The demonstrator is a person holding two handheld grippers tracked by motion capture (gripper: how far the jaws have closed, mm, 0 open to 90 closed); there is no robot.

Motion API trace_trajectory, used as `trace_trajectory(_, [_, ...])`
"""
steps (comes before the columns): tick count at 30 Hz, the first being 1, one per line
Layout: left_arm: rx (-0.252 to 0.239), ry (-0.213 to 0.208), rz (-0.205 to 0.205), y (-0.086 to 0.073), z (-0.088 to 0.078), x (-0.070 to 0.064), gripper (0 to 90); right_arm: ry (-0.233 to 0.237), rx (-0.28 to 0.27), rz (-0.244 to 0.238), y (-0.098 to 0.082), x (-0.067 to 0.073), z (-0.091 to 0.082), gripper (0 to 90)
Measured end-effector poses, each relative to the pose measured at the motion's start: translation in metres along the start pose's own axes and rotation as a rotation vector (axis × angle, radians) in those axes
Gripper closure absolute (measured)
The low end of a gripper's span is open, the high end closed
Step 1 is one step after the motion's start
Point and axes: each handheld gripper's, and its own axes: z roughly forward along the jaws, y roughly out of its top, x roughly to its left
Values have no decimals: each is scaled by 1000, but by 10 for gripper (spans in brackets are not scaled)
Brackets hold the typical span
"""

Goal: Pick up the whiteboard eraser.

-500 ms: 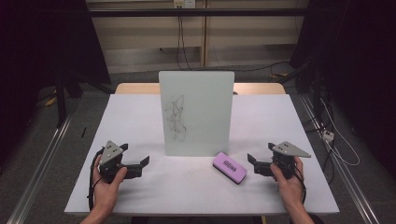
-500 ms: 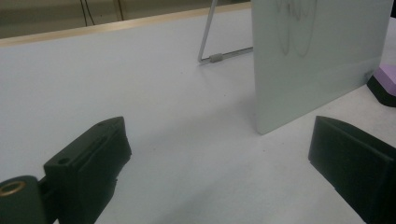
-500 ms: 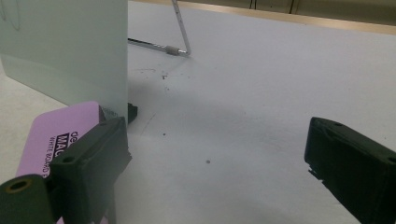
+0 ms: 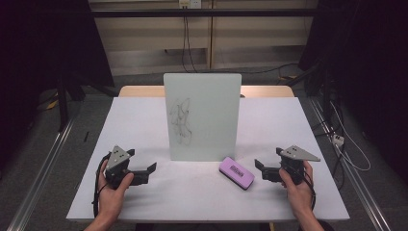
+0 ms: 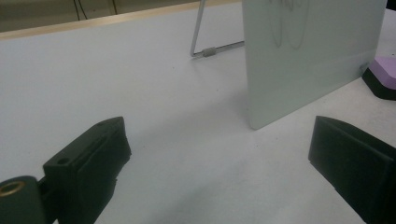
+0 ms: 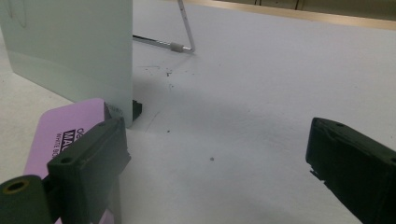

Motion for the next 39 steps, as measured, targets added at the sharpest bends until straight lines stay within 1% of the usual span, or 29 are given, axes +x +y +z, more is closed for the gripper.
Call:
trace_trajectory(2, [0,0,3,0,0,0,48,2,5,-4,1,1,-1,53])
trace_trajectory(4, [3,0,8,0,0,0,48,14,0,-2,2,2,-1,52])
trace_trajectory(6, [4,1,5,0,0,-1,48,17,0,-2,2,2,-2,49])
trace_trajectory(9, [5,0,3,-1,0,0,48,42,23,-4,3,5,0,42])
trace_trajectory(12, [4,3,1,-1,0,1,48,56,29,-17,4,8,1,43])
trace_trajectory(13, [8,1,6,-1,0,1,48,59,27,-24,5,9,2,43])
trace_trajectory(16, [10,-2,7,-1,1,1,48,69,33,-27,6,13,3,44])
trace_trajectory(18, [11,-3,8,-1,1,1,48,82,40,-37,6,14,3,45])
trace_trajectory(22, [11,-7,15,-1,1,1,48,106,64,-49,9,16,4,44])
trace_trajectory(24, [13,-7,14,-1,1,1,48,112,81,-50,11,18,5,44])
trace_trajectory(25, [15,-9,16,-2,1,2,48,112,81,-50,11,18,5,44])
trace_trajectory(26, [17,-12,8,-2,1,2,48,124,115,-52,13,19,6,44])
trace_trajectory(27, [13,-14,7,-2,1,2,48,135,121,-50,14,20,7,44])
trace_trajectory(29, [13,-11,9,-2,1,2,47,141,137,-36,17,23,8,45])
trace_trajectory(30, [25,-5,19,-3,2,3,46,145,137,-37,18,23,8,45])
trace_trajectory(32, [26,-7,17,-3,2,4,46,145,117,-44,20,26,8,44])
trace_trajectory(33, [23,-9,7,-4,3,4,46,143,117,-41,21,27,8,43])
trace_trajectory(34, [24,-8,11,-4,3,4,46,143,117,-41,21,27,8,43])
trace_trajectory(35, [25,-8,13,-4,3,4,46,159,134,-49,23,29,10,43])
trace_trajectory(37, [28,-9,13,-4,3,4,46,176,146,-51,25,31,12,44])
trace_trajectory(38, [29,-9,15,-3,4,4,46,191,171,-44,26,32,13,47])
trace_trajectory(39, [31,-9,27,-3,4,5,46,213,178,-49,27,32,15,48])
